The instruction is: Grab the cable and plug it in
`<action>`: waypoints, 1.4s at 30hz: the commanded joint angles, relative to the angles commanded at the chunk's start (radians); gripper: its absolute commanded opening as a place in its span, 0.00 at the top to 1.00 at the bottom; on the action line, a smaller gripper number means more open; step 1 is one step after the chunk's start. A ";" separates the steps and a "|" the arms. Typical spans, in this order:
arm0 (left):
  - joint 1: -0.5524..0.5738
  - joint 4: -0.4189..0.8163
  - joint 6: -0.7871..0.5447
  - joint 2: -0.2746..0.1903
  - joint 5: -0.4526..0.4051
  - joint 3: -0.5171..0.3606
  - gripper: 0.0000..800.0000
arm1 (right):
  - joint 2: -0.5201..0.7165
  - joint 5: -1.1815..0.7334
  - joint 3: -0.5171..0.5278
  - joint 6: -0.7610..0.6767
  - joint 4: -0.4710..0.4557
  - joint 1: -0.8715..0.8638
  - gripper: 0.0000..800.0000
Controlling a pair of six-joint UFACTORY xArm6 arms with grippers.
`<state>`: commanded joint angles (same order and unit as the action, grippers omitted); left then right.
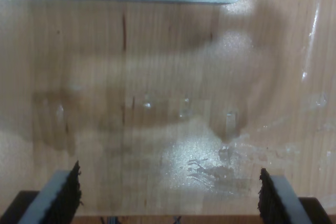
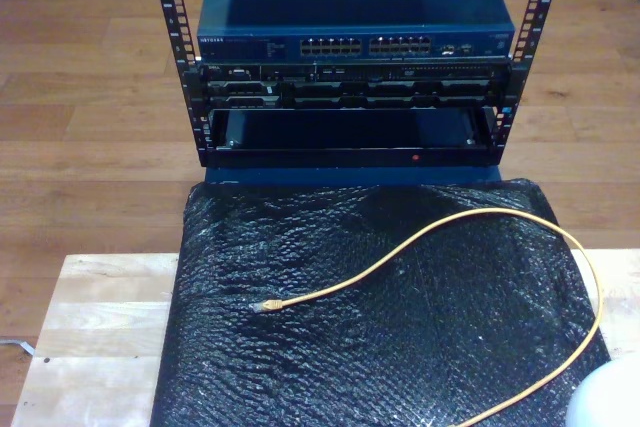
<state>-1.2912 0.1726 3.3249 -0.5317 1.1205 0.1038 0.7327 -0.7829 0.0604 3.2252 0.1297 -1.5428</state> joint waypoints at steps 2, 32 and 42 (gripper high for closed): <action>0.000 0.000 0.000 0.000 0.000 0.000 0.00 | 0.000 0.000 0.000 0.000 0.000 0.000 0.00; 0.000 0.000 0.000 0.000 0.000 0.002 0.00 | 0.000 -0.006 -0.006 0.002 -0.003 0.002 0.00; 0.000 0.003 -0.002 -0.008 0.150 0.095 0.00 | 0.032 -0.201 -0.117 -0.002 -0.006 0.000 0.00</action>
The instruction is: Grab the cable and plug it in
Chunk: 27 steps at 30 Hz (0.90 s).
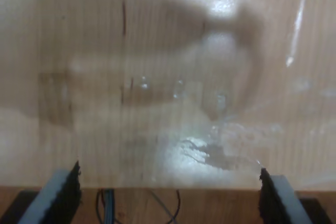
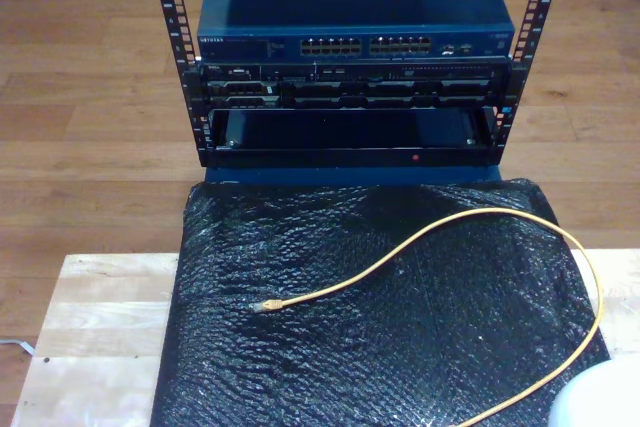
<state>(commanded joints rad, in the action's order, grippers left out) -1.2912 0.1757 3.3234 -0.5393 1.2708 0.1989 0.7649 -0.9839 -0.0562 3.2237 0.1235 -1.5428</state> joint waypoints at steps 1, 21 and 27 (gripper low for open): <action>0.000 0.000 0.000 -0.002 0.009 0.011 0.00 | 0.000 -0.025 -0.017 0.000 0.000 0.000 0.00; 0.187 -0.163 0.144 0.003 0.252 0.250 0.00 | -0.032 -0.224 -0.319 -0.351 0.018 0.147 0.00; 0.261 -0.172 0.222 0.005 0.287 0.279 0.00 | -0.135 -0.224 -0.431 -0.554 0.020 0.259 0.00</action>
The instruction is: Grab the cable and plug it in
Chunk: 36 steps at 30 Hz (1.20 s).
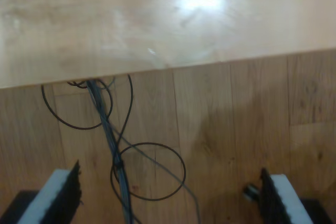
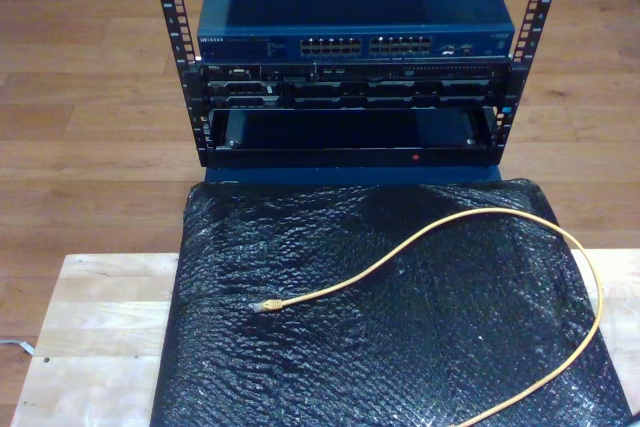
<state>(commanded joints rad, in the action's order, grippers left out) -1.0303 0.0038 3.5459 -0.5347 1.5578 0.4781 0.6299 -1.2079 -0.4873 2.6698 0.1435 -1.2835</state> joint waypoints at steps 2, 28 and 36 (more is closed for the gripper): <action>0.017 -0.028 0.021 0.000 0.005 0.012 0.00 | -0.043 0.000 -0.041 -0.072 0.008 0.031 0.00; 0.275 -0.255 0.327 0.005 0.080 0.051 0.00 | -0.318 -0.124 -0.450 -0.651 0.172 0.431 0.00; 0.275 -0.299 0.344 0.005 0.071 0.032 0.00 | -0.334 -0.218 -0.552 -0.712 0.265 0.494 0.00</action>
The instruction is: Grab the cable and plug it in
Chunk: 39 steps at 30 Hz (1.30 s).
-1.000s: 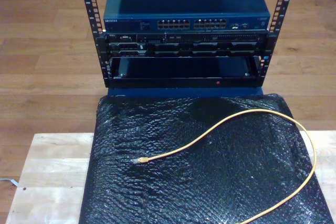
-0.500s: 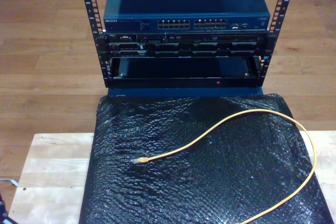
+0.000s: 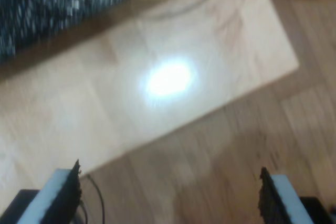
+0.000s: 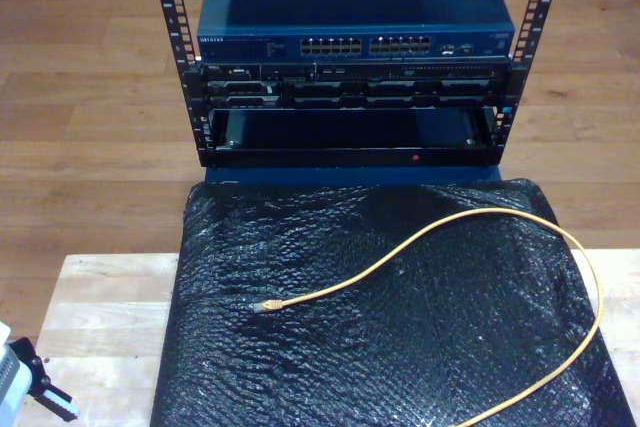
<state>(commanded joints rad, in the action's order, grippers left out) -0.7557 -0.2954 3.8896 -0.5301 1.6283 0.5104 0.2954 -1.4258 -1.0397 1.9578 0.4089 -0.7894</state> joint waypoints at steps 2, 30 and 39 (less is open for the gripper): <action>-0.002 0.000 0.002 0.000 0.000 -0.008 0.00 | -0.003 -0.006 -0.017 -0.017 0.002 0.020 0.00; -0.003 -0.043 0.000 0.000 0.000 -0.029 0.00 | -0.107 -0.255 -0.227 -0.023 0.241 0.129 0.00; -0.003 -0.043 -0.002 0.000 0.005 -0.029 0.00 | -0.120 -0.265 -0.272 -0.025 0.290 0.186 0.01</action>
<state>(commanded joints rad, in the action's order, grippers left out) -0.7587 -0.3383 3.8881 -0.5301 1.6329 0.4812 0.1757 -1.6912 -1.3113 1.9333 0.6989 -0.6038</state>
